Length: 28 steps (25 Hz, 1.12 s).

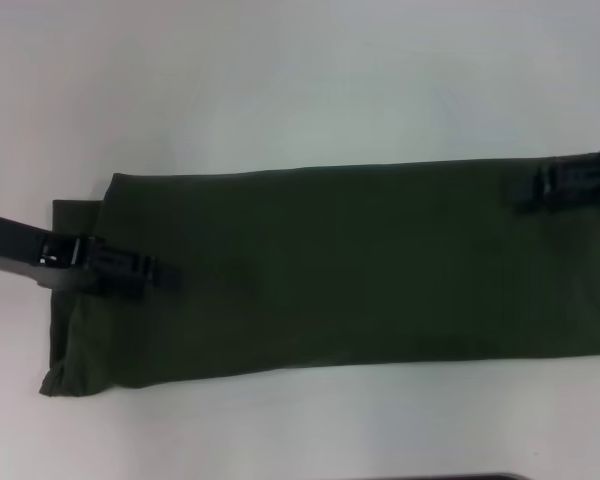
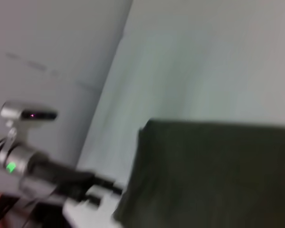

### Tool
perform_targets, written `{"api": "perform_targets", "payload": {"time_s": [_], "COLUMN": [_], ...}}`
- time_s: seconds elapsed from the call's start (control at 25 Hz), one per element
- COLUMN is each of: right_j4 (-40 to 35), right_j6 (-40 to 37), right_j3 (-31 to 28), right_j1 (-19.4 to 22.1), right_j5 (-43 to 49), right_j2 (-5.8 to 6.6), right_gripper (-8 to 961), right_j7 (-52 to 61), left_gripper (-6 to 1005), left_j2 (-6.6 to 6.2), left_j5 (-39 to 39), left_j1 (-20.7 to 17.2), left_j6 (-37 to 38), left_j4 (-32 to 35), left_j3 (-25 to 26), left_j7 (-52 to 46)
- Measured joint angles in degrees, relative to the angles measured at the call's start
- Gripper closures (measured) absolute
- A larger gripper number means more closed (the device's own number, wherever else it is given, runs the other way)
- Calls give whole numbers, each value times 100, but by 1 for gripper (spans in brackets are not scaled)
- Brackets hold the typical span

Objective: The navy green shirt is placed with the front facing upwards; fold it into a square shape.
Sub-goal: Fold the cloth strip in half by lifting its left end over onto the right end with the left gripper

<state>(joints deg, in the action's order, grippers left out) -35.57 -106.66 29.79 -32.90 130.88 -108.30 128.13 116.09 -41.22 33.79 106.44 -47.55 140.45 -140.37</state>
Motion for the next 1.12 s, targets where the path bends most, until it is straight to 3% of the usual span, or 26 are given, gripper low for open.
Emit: {"api": "perform_targets", "payload": {"time_s": [0.2, 0.24, 0.32, 0.6, 0.8, 0.92, 1.12], "right_j4": [415, 534, 592, 766, 794, 961, 1444], "right_j6": [-311, -332, -345, -252, 639, 1193, 1665], "right_j3": [324, 399, 416, 906, 1454, 1576, 1795], "right_j1": [-330, -430, -472, -768, -774, -802, -1020], "right_j5": [-2, -12, -20, -8, 3, 7, -11], "right_j2": [-130, -220, -268, -785, -1002, -1083, -1129], "right_gripper": [124, 124, 123, 129, 255, 497, 607], "right_j7": [26, 19, 4, -42, 92, 134, 135], "left_gripper": [206, 206, 206, 207, 207, 207, 206], "left_j2": [-127, -165, -218, -324, -317, -295, -276], "left_j5": [-4, -5, -6, 3, 33, 30, 29], "left_j1": [3, 3, -14, -127, -151, -156, -156], "left_j6": [-146, -160, -186, -354, -373, -401, -424], "left_j4": [-8, -8, -10, 14, 7, 22, 26], "left_j3": [214, 317, 418, 685, 685, 672, 643], "left_j7": [-5, -3, -2, 1, 3, 10, 16]}}
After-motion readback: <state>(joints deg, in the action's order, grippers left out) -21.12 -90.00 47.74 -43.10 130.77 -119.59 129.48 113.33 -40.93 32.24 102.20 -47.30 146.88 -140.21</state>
